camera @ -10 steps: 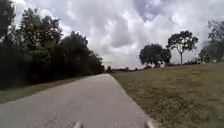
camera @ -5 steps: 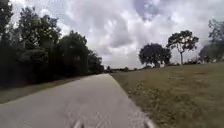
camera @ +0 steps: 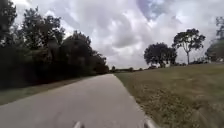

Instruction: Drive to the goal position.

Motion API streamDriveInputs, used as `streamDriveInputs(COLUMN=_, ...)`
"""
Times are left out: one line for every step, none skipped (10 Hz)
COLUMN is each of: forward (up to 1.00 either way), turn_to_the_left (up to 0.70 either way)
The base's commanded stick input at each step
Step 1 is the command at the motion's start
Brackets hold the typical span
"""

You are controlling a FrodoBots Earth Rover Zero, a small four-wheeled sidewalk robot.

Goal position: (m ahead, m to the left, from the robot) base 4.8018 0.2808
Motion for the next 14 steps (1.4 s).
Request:
streamDriveInputs(forward=0.70, turn_to_the_left=0.34)
streamDriveInputs(forward=0.70, turn_to_the_left=0.15)
streamDriveInputs(forward=0.70, turn_to_the_left=0.00)
streamDriveInputs(forward=0.70, turn_to_the_left=0.00)
streamDriveInputs(forward=0.70, turn_to_the_left=0.00)
streamDriveInputs(forward=0.70, turn_to_the_left=0.00)
streamDriveInputs(forward=0.70, turn_to_the_left=0.00)
streamDriveInputs(forward=0.70, turn_to_the_left=0.00)
streamDriveInputs(forward=0.70, turn_to_the_left=0.00)
streamDriveInputs(forward=0.70, turn_to_the_left=0.00)
streamDriveInputs(forward=0.70, turn_to_the_left=0.00)
streamDriveInputs(forward=0.70, turn_to_the_left=0.00)
streamDriveInputs(forward=0.70, turn_to_the_left=0.00)
streamDriveInputs(forward=0.70, turn_to_the_left=0.00)
